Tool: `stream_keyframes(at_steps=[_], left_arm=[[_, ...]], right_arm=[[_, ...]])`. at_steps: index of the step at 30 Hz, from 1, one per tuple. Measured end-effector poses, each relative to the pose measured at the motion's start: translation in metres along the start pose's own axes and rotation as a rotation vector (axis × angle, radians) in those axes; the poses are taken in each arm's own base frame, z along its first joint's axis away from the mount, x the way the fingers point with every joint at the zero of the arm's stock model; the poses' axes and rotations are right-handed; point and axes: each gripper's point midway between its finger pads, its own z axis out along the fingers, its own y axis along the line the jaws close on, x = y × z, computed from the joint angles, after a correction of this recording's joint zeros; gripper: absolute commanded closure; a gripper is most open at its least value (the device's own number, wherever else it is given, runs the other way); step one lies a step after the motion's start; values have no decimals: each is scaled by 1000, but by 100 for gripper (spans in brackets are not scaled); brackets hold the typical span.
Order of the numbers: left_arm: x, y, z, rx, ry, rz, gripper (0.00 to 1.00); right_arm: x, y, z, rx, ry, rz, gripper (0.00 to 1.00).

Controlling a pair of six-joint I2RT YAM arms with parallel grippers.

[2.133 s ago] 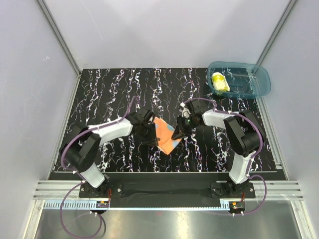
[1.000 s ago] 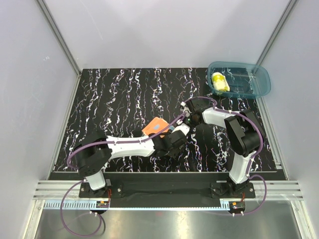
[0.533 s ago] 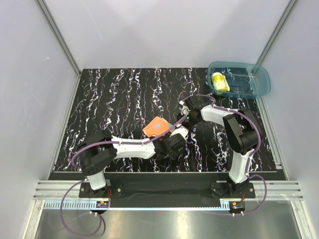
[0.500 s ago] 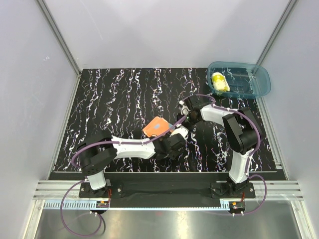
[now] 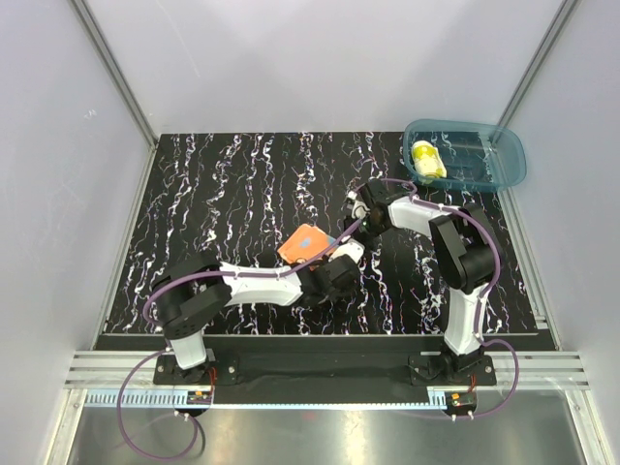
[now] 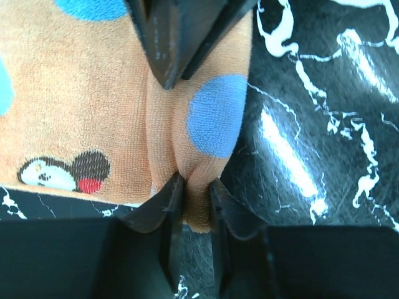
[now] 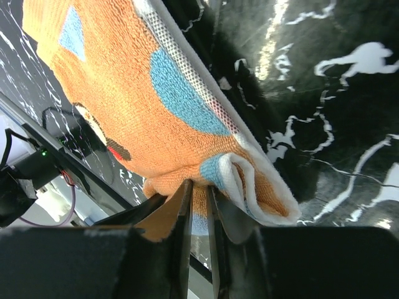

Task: Roll the towels
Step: Roll the towel

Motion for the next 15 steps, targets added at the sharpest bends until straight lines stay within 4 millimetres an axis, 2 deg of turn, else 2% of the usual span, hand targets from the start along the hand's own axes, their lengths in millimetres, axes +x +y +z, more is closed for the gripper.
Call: stream_keyframes(at_steps=[2, 5, 15], left_arm=[[-2, 1, 2, 0, -2, -6, 91], [-7, 1, 5, 2, -11, -18, 96], [-13, 2, 9, 54, -33, -75, 99]], right_arm=[[-2, -3, -2, 3, -2, 8, 77], [-6, -6, -5, 9, -7, 14, 76], [-7, -17, -12, 47, -3, 34, 71]])
